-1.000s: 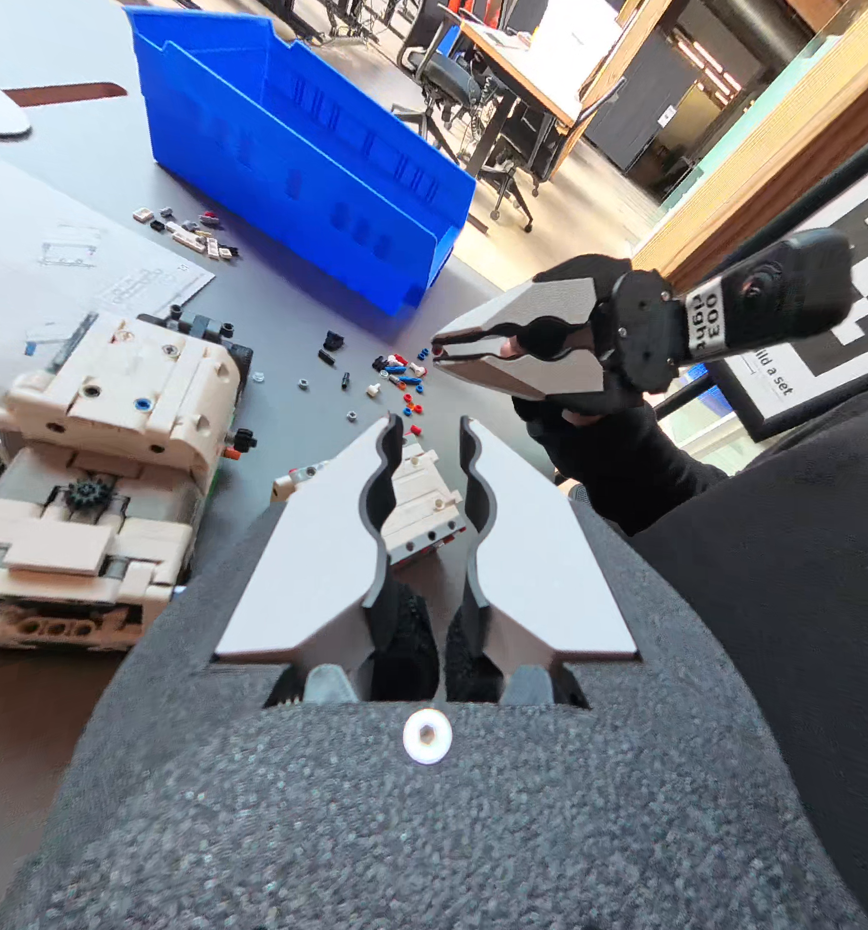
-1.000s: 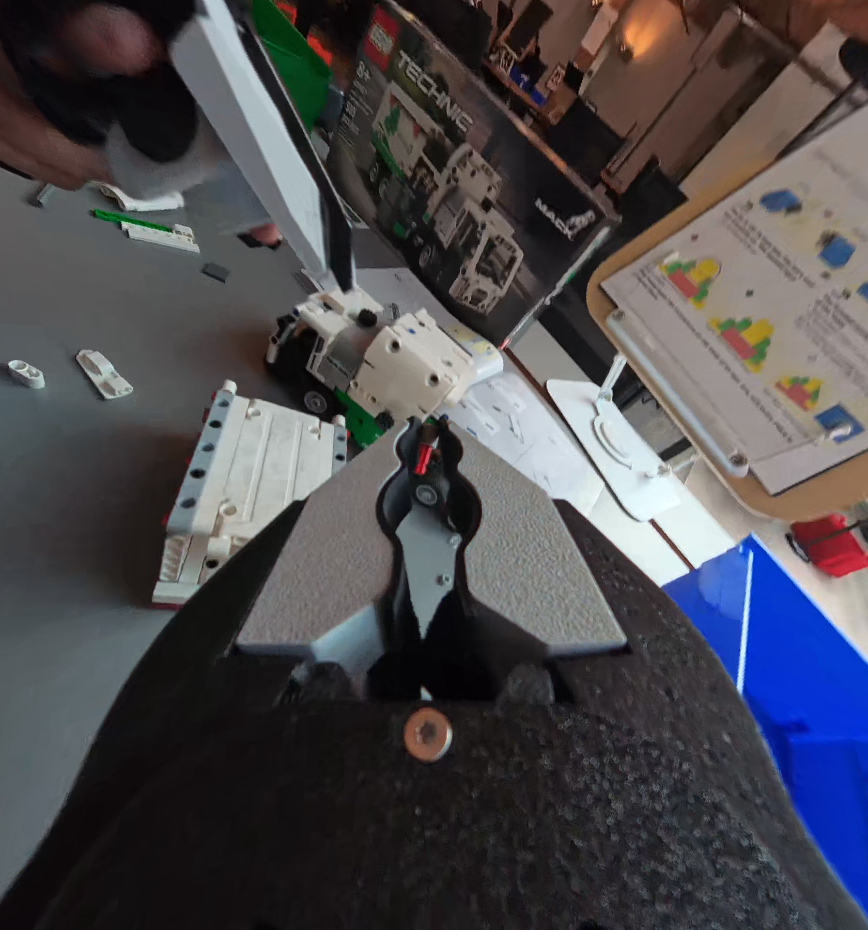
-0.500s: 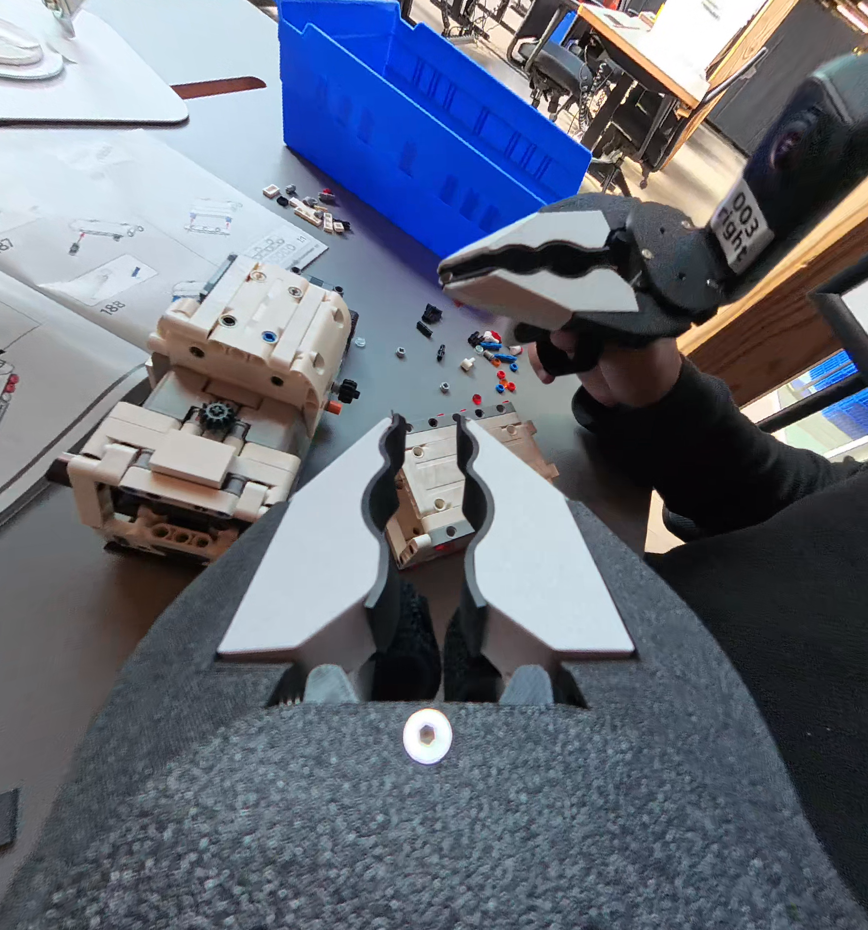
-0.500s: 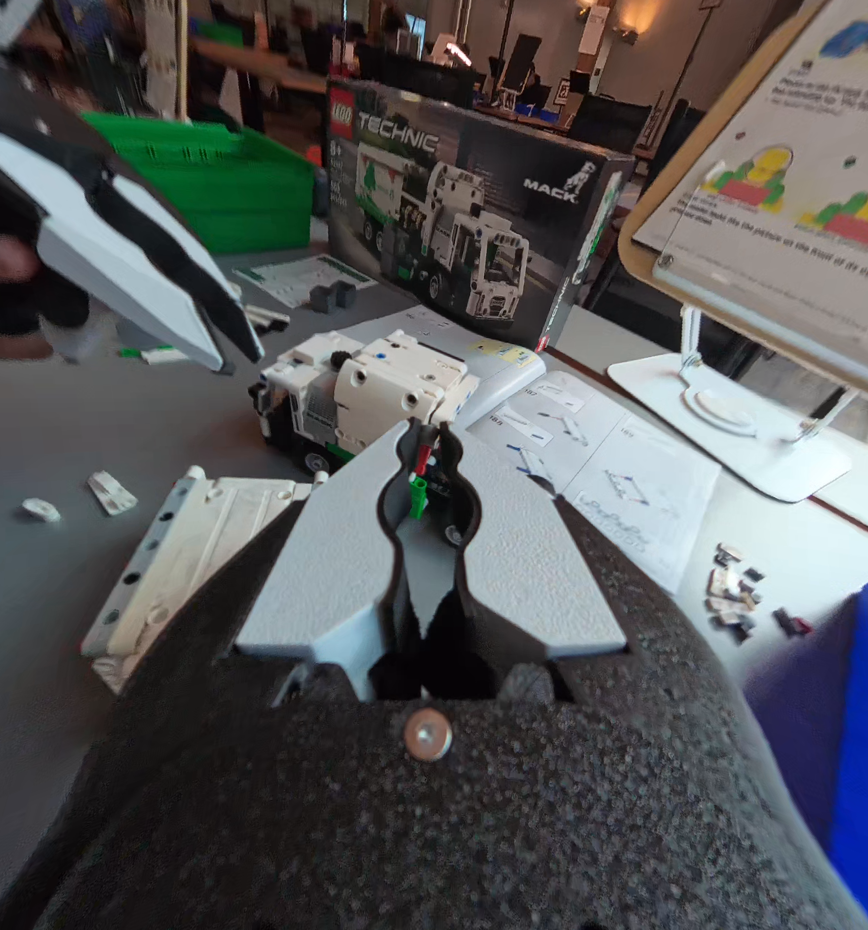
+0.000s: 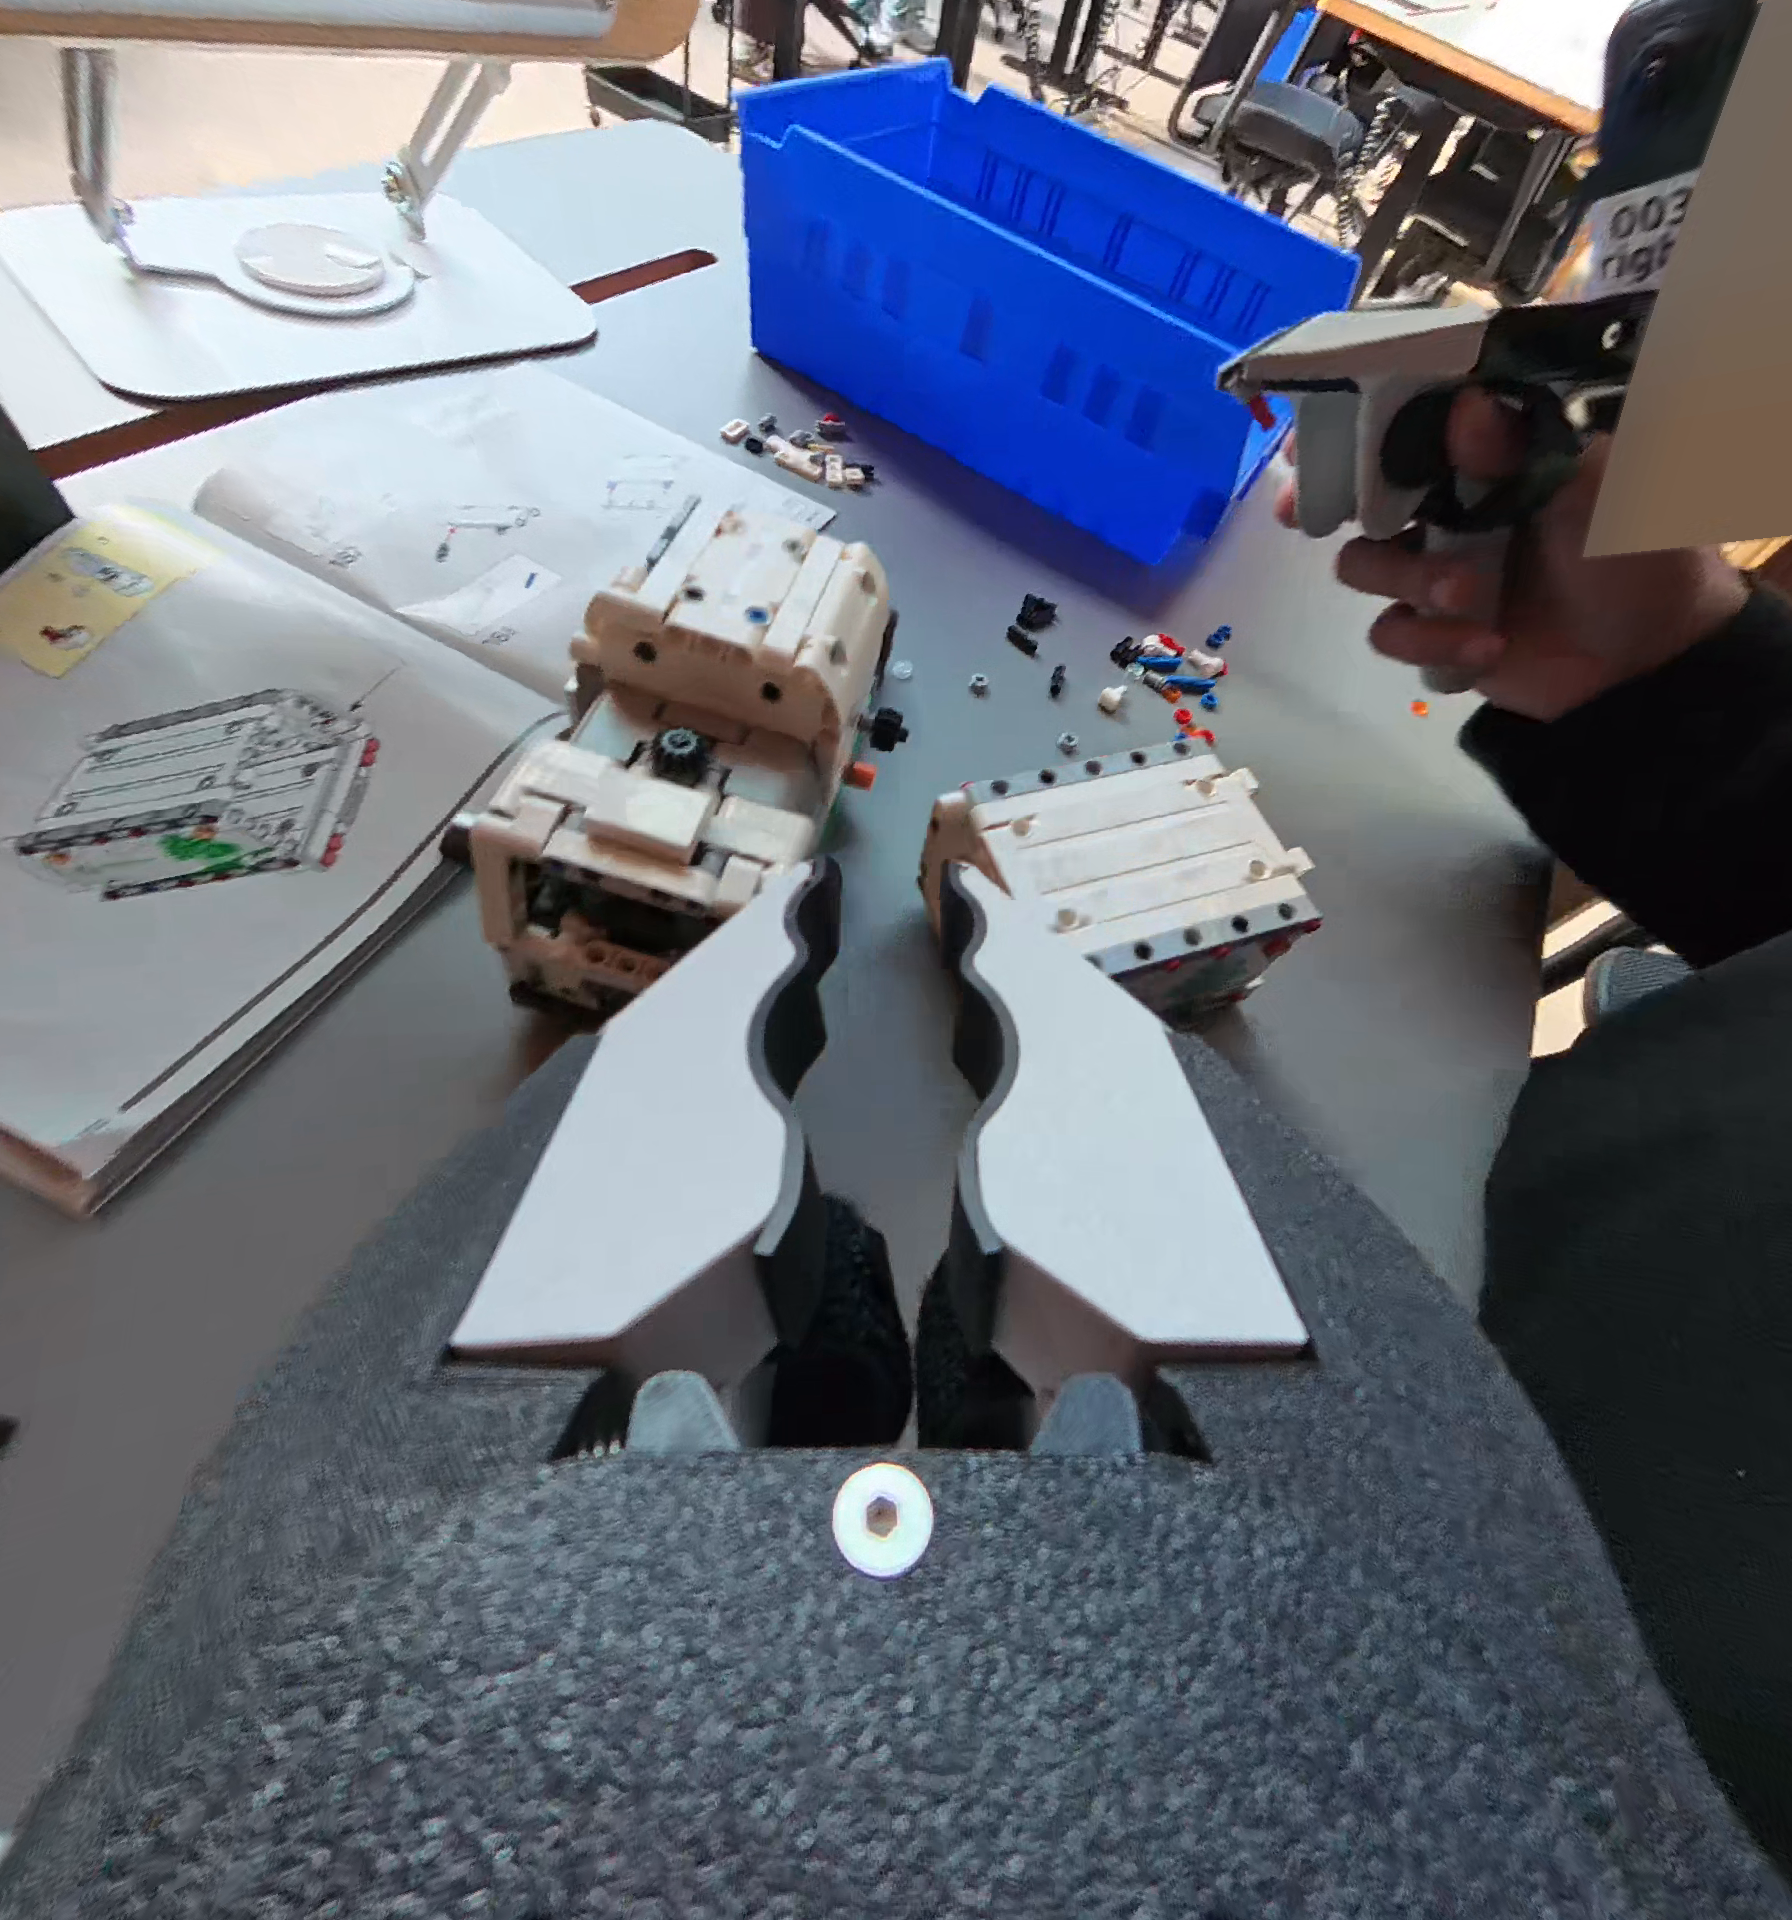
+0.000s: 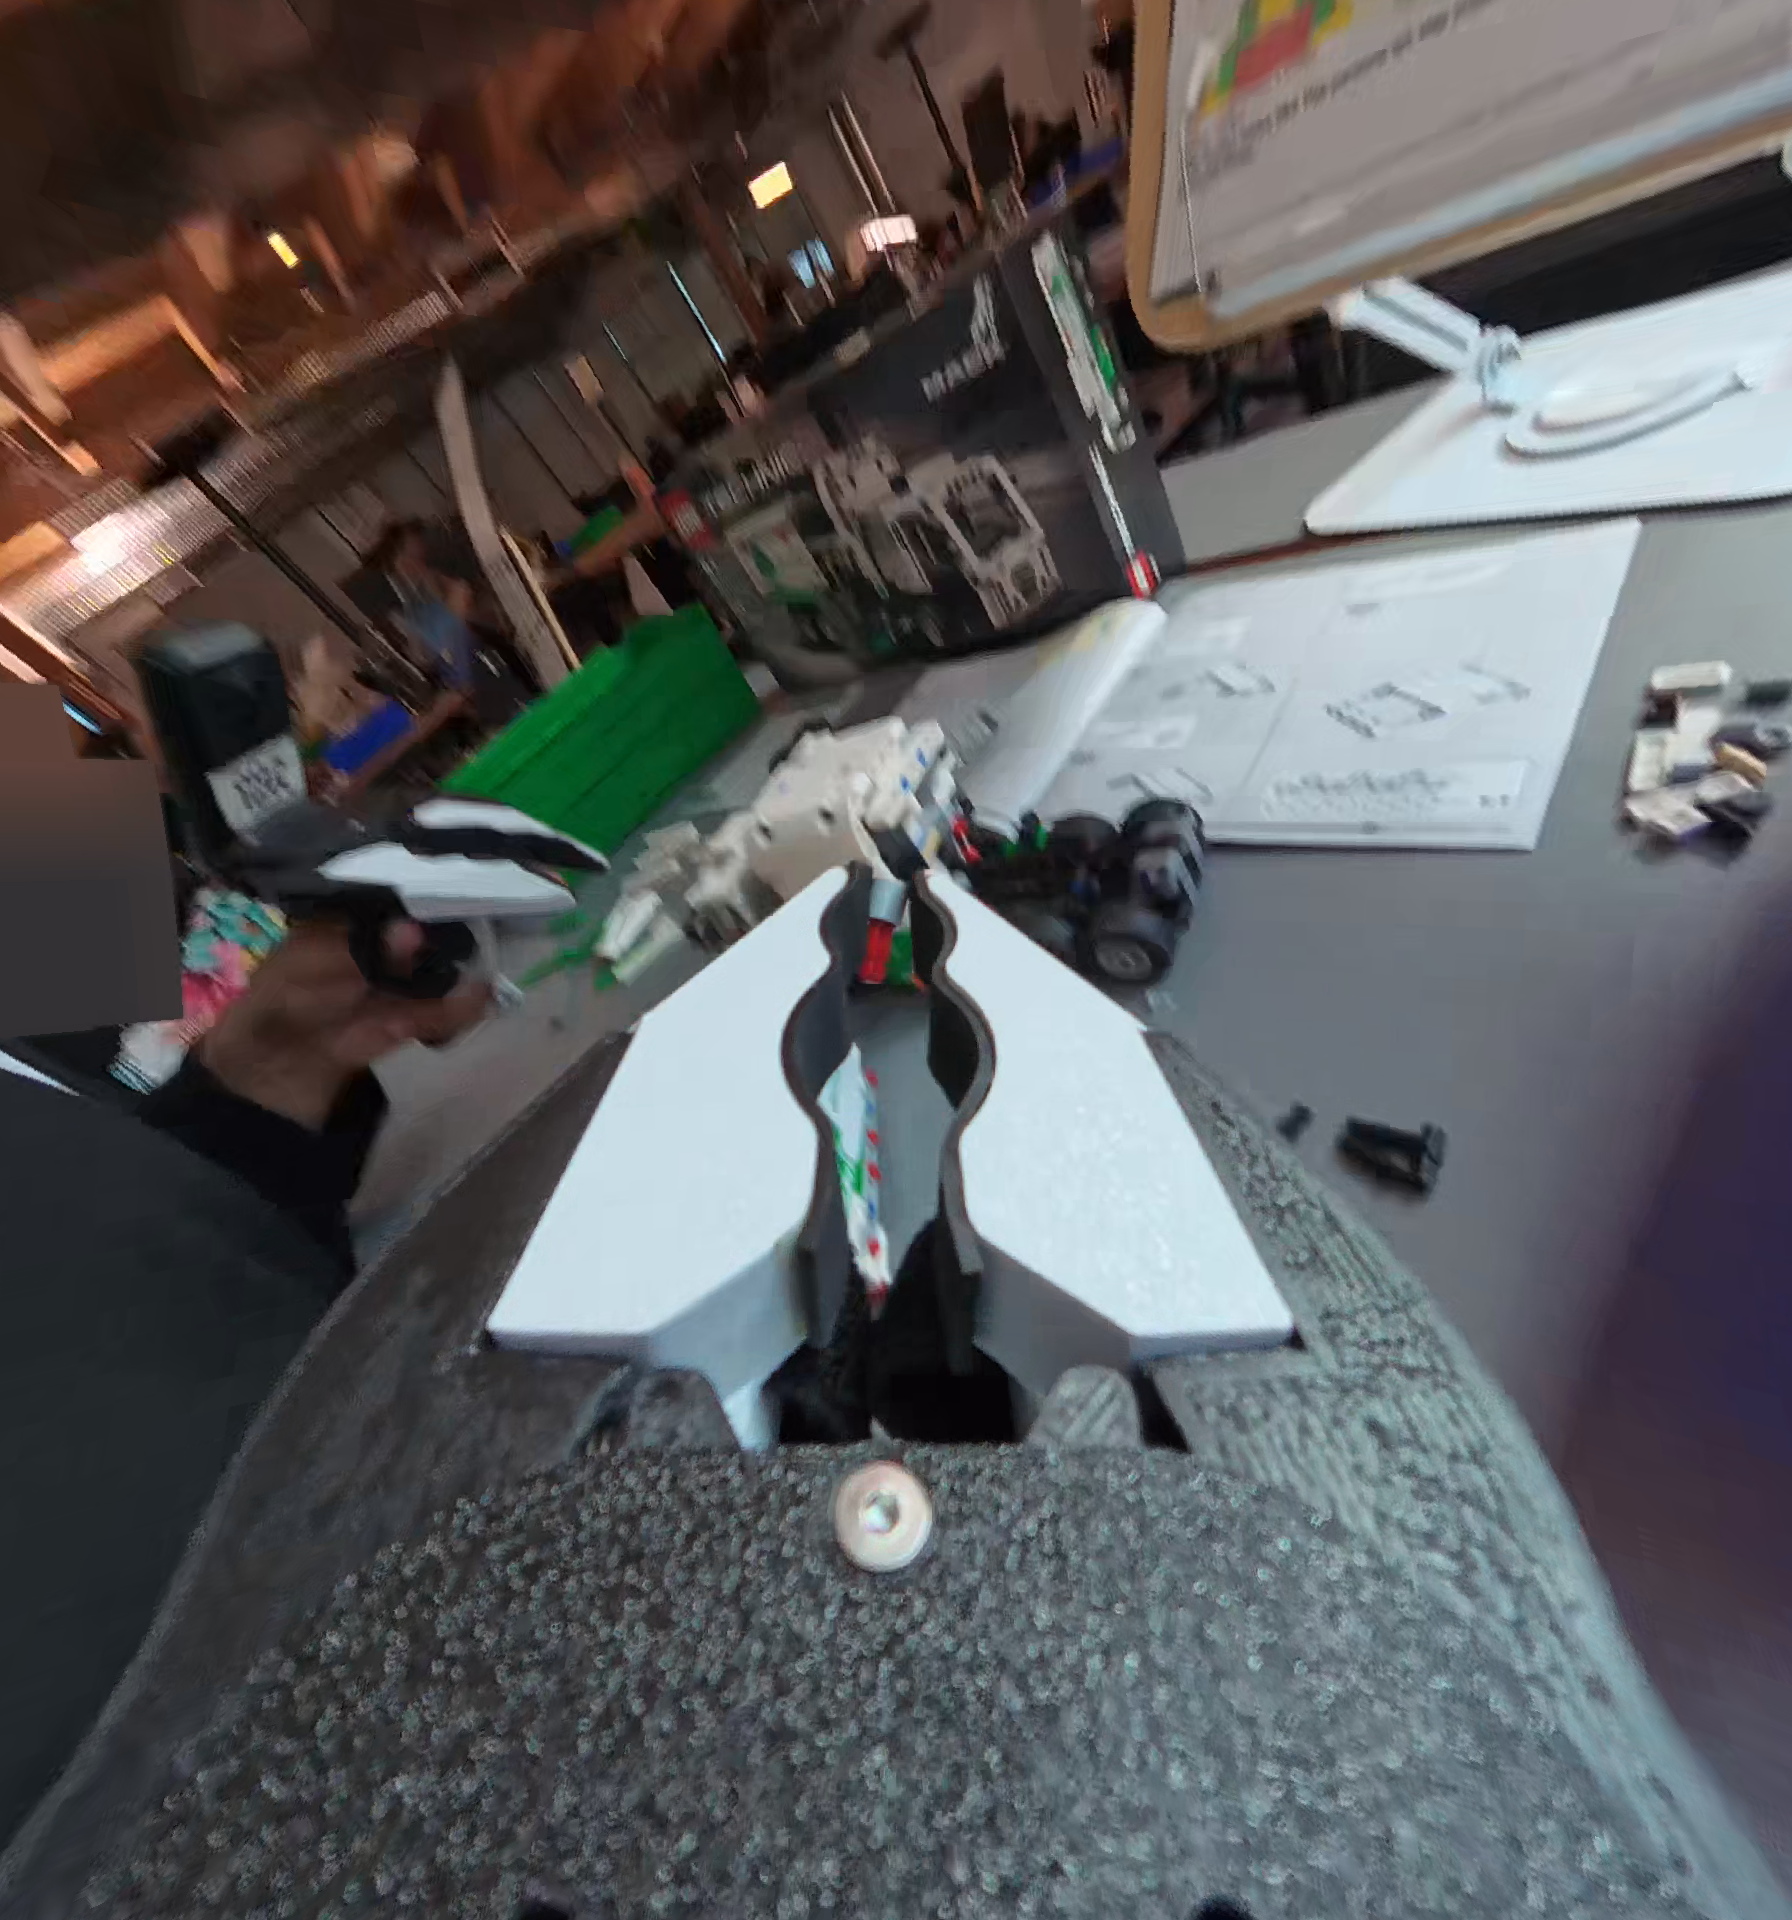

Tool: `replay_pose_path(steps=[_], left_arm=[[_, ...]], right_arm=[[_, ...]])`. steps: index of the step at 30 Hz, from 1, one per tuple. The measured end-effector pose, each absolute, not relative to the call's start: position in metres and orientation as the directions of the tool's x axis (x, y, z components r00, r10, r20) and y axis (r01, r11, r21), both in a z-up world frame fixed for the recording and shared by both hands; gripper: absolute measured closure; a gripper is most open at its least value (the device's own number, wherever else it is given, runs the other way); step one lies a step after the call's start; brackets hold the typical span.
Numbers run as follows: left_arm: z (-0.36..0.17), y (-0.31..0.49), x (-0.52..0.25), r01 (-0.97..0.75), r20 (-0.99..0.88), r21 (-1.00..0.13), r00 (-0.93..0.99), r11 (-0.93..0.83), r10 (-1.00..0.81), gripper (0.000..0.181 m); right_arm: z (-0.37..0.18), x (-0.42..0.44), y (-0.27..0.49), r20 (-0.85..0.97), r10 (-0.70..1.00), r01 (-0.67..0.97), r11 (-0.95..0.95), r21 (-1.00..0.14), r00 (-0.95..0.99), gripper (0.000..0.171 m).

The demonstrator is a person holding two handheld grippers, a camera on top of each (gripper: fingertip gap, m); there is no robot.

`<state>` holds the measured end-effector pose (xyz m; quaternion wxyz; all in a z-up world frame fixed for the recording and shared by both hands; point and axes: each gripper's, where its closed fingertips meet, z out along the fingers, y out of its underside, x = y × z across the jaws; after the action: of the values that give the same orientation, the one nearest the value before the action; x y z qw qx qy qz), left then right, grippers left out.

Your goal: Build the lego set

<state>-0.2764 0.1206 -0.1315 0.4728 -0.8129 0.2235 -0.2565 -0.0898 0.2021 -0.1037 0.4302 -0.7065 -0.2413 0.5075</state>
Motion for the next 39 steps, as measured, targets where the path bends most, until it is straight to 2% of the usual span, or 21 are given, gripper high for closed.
replay_pose_path(steps=[1, 3, 5, 14, 17, 19, 22, 27, 31, 37, 39], left_arm=[[-0.137, 0.118, -0.284, -0.131, 0.191, -0.878, 0.786, -0.460, -0.588, 0.164], [-0.148, 0.114, -0.295, -0.157, 0.156, -0.868, 0.814, -0.472, -0.559, 0.164], [-0.158, 0.109, -0.301, -0.195, 0.116, -0.855, 0.831, -0.480, -0.544, 0.164], [-0.157, 0.100, -0.285, -0.266, 0.034, -0.866, 0.813, -0.423, -0.582, 0.166], [-0.158, 0.097, -0.282, -0.263, 0.045, -0.865, 0.807, -0.427, -0.589, 0.166], [-0.154, 0.096, -0.274, -0.244, 0.073, -0.872, 0.792, -0.424, -0.606, 0.166], [-0.145, 0.097, -0.255, -0.215, 0.112, -0.887, 0.760, -0.410, -0.640, 0.167], [-0.119, 0.112, -0.202, -0.060, 0.300, -0.887, 0.681, -0.458, -0.668, 0.166], [-0.092, 0.119, -0.156, 0.114, 0.549, -0.806, 0.509, -0.581, -0.662, 0.164], [-0.066, 0.115, -0.140, 0.268, 0.710, -0.704, 0.279, -0.658, -0.646, 0.163], [-0.067, 0.119, -0.143, 0.295, 0.723, -0.691, 0.282, -0.660, -0.631, 0.164]], right_arm=[[-0.126, -0.084, 0.198, -0.457, 0.778, 0.049, -0.526, -0.849, 0.432, 0.165], [-0.178, -0.056, 0.195, -0.240, 0.782, 0.374, -0.513, -0.773, 0.575, 0.165], [-0.210, -0.038, 0.188, -0.087, 0.803, 0.555, -0.480, -0.679, 0.589, 0.165], [-0.232, -0.058, 0.194, -0.004, 0.820, 0.607, -0.428, -0.669, 0.573, 0.165], [-0.220, -0.066, 0.198, -0.108, 0.800, 0.493, -0.462, -0.737, 0.590, 0.165], [-0.191, -0.075, 0.202, -0.335, 0.745, 0.248, -0.551, -0.797, 0.576, 0.165], [-0.161, -0.081, 0.205, -0.629, 0.640, -0.062, -0.677, -0.733, 0.441, 0.166], [-0.126, -0.100, 0.198, -0.809, 0.553, -0.306, -0.750, -0.587, 0.197, 0.166], [-0.077, -0.129, 0.168, -0.801, 0.598, -0.401, -0.743, -0.536, -0.037, 0.167], [-0.056, -0.158, 0.141, -0.735, 0.675, -0.393, -0.693, -0.604, -0.061, 0.166], [-0.057, -0.164, 0.137, -0.736, 0.672, -0.368, -0.706, -0.605, -0.081, 0.166]])
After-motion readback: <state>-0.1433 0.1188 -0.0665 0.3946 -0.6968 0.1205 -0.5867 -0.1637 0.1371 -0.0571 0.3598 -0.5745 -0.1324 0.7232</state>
